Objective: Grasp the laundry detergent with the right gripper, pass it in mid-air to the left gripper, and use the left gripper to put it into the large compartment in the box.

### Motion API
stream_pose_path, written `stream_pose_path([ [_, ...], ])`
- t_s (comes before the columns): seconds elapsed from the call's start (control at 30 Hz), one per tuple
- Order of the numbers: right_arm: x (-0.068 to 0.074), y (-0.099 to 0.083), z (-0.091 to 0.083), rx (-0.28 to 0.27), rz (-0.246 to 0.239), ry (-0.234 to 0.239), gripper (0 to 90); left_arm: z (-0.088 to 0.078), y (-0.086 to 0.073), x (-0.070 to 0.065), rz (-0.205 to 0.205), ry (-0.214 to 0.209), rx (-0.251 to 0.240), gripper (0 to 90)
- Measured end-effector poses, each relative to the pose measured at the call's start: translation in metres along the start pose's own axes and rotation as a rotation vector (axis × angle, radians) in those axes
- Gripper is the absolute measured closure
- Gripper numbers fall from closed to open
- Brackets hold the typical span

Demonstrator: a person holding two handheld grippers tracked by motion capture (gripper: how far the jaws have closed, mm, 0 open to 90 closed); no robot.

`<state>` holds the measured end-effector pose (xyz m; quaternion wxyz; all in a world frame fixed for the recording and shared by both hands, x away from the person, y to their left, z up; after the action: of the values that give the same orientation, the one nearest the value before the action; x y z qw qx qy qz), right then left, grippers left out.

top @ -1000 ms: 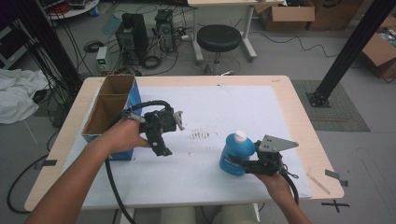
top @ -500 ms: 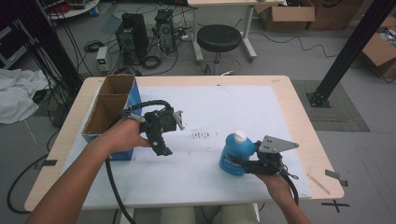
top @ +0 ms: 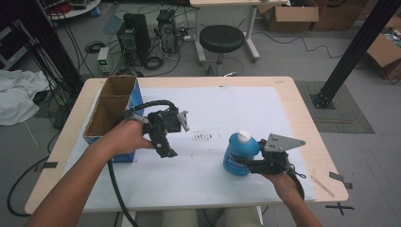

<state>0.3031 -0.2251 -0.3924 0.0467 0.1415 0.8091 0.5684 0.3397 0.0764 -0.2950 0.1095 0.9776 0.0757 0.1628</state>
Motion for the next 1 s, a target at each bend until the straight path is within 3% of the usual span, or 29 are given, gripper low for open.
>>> stream_pose_path([
  [0.13, -0.001, 0.014, -0.003, 0.016, -0.028, 0.083, 42.8, -0.009, 0.009, -0.001, 0.018, 0.007, -0.022, 21.0],
  [0.2, -0.001, 0.016, -0.003, 0.022, -0.034, 0.101, 42.8, -0.013, 0.014, -0.002, 0.025, 0.005, -0.027, 20.9],
  [0.3, -0.001, 0.024, -0.002, 0.046, -0.057, 0.182, 42.8, -0.017, 0.019, -0.003, 0.032, -0.002, -0.034, 20.8],
  [0.33, -0.001, 0.024, -0.002, 0.046, -0.057, 0.182, 42.8, -0.018, 0.021, -0.003, 0.038, -0.003, -0.032, 20.8],
  [0.37, -0.002, 0.027, 0.0, 0.063, -0.071, 0.223, 42.9, -0.02, 0.024, -0.004, 0.045, -0.003, -0.03, 20.6],
  [0.53, -0.002, 0.032, 0.004, 0.088, -0.094, 0.278, 42.9, -0.028, 0.034, -0.006, 0.064, -0.018, -0.022, 20.6],
  [0.67, -0.004, 0.037, 0.011, 0.094, -0.1, 0.349, 43.0, -0.035, 0.044, -0.007, 0.084, -0.028, -0.016, 20.6],
  [0.87, -0.008, 0.041, 0.02, 0.12, -0.117, 0.415, 43.1, -0.044, 0.058, -0.01, 0.108, -0.031, -0.01, 20.3],
  [1.0, -0.009, 0.043, 0.023, 0.14, -0.124, 0.434, 43.1, -0.048, 0.064, -0.011, 0.119, -0.034, -0.004, 20.2],
])
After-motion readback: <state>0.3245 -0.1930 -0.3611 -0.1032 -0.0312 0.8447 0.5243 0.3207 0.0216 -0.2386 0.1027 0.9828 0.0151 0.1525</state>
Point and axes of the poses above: each handheld gripper's, and its own axes: z roughly forward along the jaws, y roughly out of its top, x roughly to its left, the point moved 2 cm from there along z, roughly forward along the jaws, and after that the axes turned 12 degrees about y, right-handed, at the moved point
